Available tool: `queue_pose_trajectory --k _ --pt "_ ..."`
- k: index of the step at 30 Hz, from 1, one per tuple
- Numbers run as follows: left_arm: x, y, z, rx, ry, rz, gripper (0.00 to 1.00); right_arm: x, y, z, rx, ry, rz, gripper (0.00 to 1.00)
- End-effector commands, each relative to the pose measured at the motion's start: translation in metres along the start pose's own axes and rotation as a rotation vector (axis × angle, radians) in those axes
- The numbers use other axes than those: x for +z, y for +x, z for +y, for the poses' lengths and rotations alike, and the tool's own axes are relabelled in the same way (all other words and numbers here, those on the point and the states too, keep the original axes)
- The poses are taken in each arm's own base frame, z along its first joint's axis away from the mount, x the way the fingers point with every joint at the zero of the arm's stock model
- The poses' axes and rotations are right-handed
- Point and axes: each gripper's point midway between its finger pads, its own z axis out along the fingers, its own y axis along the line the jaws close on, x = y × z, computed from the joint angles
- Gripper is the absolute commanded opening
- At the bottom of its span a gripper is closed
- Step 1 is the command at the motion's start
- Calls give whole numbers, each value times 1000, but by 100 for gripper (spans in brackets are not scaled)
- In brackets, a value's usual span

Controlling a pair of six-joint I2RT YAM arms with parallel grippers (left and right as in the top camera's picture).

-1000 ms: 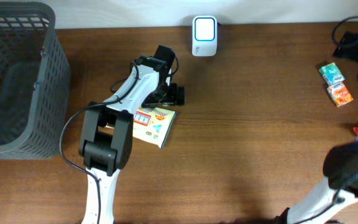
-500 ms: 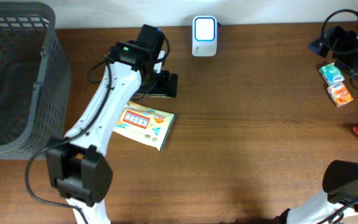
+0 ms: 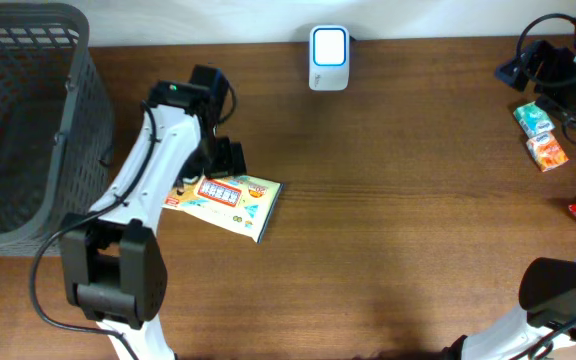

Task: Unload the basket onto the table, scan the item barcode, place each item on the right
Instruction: 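Lower the left gripper and grasp the yellow wipes pack, then slide the yellow wipes pack right with the left gripper and release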

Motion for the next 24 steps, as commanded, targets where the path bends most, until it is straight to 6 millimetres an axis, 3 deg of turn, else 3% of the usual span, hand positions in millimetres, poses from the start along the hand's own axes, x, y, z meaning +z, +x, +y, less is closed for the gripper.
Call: queue_pose_trajectory --k 1,6,14,21,24 --pt "31 16 1 -12 -5 57 99 0 0 2 0 -12 3 99" --pt "70 20 -26 -4 141 45 99 0 0 2 0 -12 3 99" --pt "82 26 -72 217 278 -12 87 0 0 2 0 -12 3 99" --pt "79 73 -101 620 286 51 96 0 0 2 0 -12 3 99" --pt "74 95 -125 773 373 68 99 0 0 2 -1 -12 2 98"
